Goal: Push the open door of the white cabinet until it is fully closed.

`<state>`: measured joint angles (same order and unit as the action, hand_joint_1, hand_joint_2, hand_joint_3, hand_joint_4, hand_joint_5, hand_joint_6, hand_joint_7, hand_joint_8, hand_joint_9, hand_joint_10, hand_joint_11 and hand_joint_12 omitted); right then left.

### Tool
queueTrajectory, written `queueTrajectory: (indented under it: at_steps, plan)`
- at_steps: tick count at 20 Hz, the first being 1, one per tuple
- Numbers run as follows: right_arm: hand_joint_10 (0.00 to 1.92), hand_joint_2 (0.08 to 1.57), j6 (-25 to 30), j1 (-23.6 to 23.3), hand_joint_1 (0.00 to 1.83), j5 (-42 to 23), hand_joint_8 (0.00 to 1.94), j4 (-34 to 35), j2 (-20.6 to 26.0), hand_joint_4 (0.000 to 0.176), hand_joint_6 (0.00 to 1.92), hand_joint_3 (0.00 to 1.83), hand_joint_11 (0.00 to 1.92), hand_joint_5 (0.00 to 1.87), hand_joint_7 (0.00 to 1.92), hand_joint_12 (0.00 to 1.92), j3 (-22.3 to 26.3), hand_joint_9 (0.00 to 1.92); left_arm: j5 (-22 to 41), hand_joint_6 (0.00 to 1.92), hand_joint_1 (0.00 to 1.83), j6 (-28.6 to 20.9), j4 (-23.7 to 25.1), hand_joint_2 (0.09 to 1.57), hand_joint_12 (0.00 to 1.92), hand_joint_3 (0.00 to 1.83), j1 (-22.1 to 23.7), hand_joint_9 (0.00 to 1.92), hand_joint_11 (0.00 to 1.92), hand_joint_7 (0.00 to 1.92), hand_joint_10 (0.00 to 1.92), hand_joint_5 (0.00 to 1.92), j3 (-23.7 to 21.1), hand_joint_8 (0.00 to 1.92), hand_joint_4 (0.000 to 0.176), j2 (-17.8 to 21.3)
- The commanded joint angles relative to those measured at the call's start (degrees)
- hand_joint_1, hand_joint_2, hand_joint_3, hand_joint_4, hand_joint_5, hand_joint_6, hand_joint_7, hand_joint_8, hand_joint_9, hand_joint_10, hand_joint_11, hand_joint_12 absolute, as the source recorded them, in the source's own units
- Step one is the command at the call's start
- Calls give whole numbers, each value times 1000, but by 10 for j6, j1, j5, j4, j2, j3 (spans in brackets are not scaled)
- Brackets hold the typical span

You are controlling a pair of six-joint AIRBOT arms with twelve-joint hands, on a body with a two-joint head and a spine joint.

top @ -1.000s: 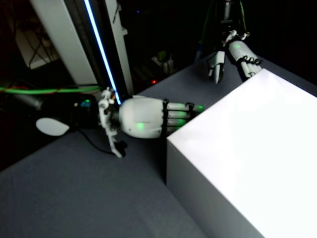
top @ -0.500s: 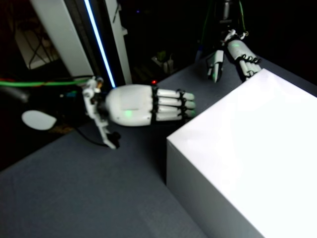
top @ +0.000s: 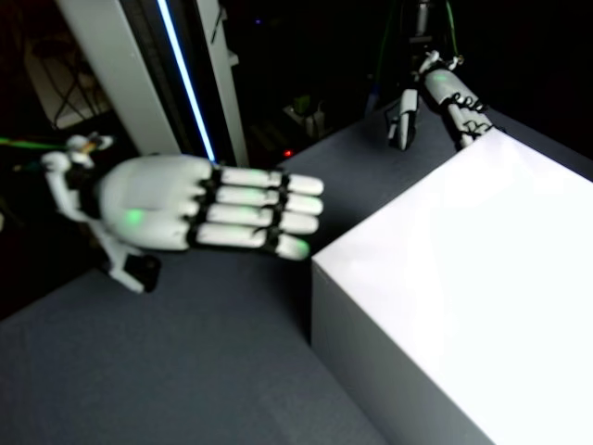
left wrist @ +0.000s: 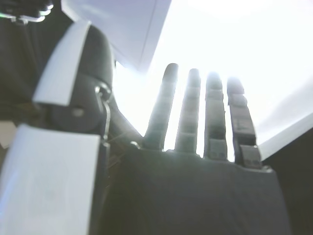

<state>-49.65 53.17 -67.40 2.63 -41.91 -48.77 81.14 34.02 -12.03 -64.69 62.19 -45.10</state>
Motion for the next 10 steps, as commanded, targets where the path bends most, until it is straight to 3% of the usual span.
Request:
queueTrajectory:
  at_steps: [1, 3, 4, 5, 7, 9, 10]
  plan:
    - [0, 1379, -3, 0, 285, -92, 0, 21, 6, 2, 0, 0, 0, 0, 0, 126, 1, 0, 81, 3, 480, -3, -5, 1294, 10, 0, 3, 0, 17, 8, 0, 64, -1, 2, 0, 2]
    - [0, 1380, -13, 26, 186, -114, 0, 59, 16, 0, 0, 0, 0, 0, 0, 24, 4, 0, 86, 3, 489, -3, -8, 1292, 4, 0, 4, 0, 3, 10, 0, 66, -1, 2, 0, 2]
    - [0, 1335, -20, 39, 227, -129, 0, 79, 22, 0, 0, 0, 2, 0, 0, 1, 7, 0, 91, 18, 418, -3, -11, 1298, 212, 0, 4, 9, 1, 23, 0, 36, -1, 14, 0, 2]
    - [0, 1335, -23, 49, 227, -138, 0, 92, 24, 0, 0, 0, 2, 0, 0, 1, 8, 0, 94, 18, 418, -3, -15, 1298, 212, 0, 4, 9, 1, 23, 0, 36, -1, 14, 0, 2]
    - [0, 1338, -24, 80, 371, -170, 0, 131, 27, 0, 11, 0, 0, 40, 0, 0, 9, 0, 102, 0, 349, -2, -20, 1301, 11, 0, 4, 0, 0, 0, 0, 1, -1, 0, 0, 1]
    - [0, 1335, -24, 110, 380, -198, 0, 158, 31, 5, 5, 0, 0, 28, 0, 0, 12, 0, 108, 0, 346, 0, -24, 1301, 1, 0, 4, 0, 0, 0, 0, 0, -2, 0, 0, 0]
    - [0, 1330, -24, 131, 411, -222, 0, 179, 34, 19, 3, 0, 0, 10, 0, 0, 16, 0, 113, 0, 379, 0, -28, 1293, 0, 0, 4, 0, 0, 0, 0, 0, -2, 0, 11, 0]
